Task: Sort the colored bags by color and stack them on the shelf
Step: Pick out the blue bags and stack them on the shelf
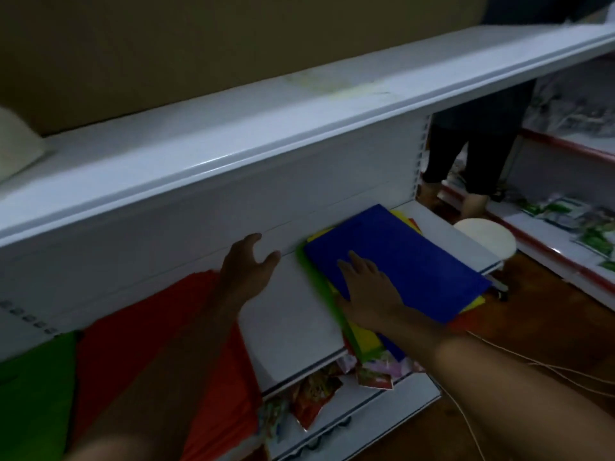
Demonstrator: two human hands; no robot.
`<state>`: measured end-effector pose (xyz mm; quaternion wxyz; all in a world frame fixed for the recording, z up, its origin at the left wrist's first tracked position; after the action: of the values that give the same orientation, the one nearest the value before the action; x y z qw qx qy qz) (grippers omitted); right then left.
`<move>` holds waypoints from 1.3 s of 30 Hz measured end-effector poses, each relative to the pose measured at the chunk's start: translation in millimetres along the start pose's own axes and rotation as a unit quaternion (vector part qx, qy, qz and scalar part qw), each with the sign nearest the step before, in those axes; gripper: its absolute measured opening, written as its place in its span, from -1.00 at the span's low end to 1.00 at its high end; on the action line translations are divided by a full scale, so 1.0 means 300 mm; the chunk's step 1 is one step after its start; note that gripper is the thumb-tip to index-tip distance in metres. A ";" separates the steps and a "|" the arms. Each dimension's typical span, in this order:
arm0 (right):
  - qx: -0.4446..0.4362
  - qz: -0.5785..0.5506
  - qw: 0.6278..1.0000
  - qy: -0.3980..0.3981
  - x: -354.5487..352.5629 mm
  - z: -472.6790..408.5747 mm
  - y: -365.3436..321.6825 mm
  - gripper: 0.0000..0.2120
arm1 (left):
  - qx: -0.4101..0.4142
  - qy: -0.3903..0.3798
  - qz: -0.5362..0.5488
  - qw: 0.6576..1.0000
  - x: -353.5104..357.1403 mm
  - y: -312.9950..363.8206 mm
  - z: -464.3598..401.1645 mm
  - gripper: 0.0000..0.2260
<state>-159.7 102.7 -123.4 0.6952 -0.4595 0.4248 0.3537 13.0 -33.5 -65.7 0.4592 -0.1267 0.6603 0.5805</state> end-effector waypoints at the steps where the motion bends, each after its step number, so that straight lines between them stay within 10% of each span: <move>1: 0.015 0.000 1.000 0.002 -0.017 0.009 0.066 -0.34 | -0.003 -0.014 0.002 1.000 0.043 0.030 -0.011 -0.45; 14: 0.164 -0.037 0.985 -0.034 -0.018 -0.018 0.552 -0.25 | -0.115 -0.137 0.065 0.982 0.467 0.157 -0.114 -0.29; 33: 0.089 -0.029 0.995 0.027 -0.023 -0.029 0.520 -0.29 | -0.208 -0.039 0.282 0.936 0.505 0.086 -0.130 -0.64; 39: 0.147 -0.028 0.989 -0.008 -0.027 -0.043 0.559 -0.20 | -0.219 -0.045 0.331 0.917 0.496 0.071 -0.125 -0.46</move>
<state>-314.1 144.6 -175.5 0.7682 -0.3613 0.4533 0.2718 -100.5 -6.0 -167.6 0.2313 0.0280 0.4994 0.8345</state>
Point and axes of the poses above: each hand's wrist, its own z-axis away from the middle knuckle, its own x-axis out of the palm, y = z × x, the point moved 2 cm from there along -z, towards the middle knuckle, and after that the axes turned 6 degrees about -y, right-handed, at the moved point
